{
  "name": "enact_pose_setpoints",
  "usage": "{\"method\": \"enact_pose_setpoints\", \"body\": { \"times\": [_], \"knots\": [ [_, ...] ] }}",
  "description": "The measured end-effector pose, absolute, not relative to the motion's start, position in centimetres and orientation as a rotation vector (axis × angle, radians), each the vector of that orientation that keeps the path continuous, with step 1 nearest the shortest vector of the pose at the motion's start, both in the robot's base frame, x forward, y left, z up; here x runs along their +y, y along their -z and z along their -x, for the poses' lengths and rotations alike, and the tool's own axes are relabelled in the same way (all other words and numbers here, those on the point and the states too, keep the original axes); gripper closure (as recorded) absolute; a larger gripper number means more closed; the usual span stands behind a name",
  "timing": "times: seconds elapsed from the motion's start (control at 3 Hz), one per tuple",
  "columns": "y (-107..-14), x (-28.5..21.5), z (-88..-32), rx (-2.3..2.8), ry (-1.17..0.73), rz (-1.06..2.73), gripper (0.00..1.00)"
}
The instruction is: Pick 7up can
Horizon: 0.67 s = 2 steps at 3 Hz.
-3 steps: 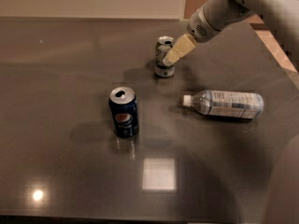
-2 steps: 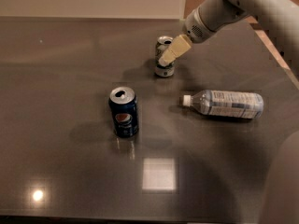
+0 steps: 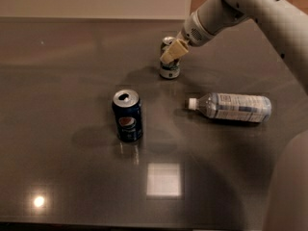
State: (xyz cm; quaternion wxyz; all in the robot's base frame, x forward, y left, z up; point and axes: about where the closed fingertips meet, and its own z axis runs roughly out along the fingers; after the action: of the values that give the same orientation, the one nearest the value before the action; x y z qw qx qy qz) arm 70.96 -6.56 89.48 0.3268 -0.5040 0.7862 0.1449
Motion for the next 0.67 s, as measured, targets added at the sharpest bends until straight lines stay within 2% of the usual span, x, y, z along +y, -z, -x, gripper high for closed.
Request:
{"method": "enact_pose_setpoints", "body": {
  "times": [0.67],
  "knots": [
    [-91.7,-6.5,-69.7,2.02,-0.42,1.355,0.85]
  ]
}}
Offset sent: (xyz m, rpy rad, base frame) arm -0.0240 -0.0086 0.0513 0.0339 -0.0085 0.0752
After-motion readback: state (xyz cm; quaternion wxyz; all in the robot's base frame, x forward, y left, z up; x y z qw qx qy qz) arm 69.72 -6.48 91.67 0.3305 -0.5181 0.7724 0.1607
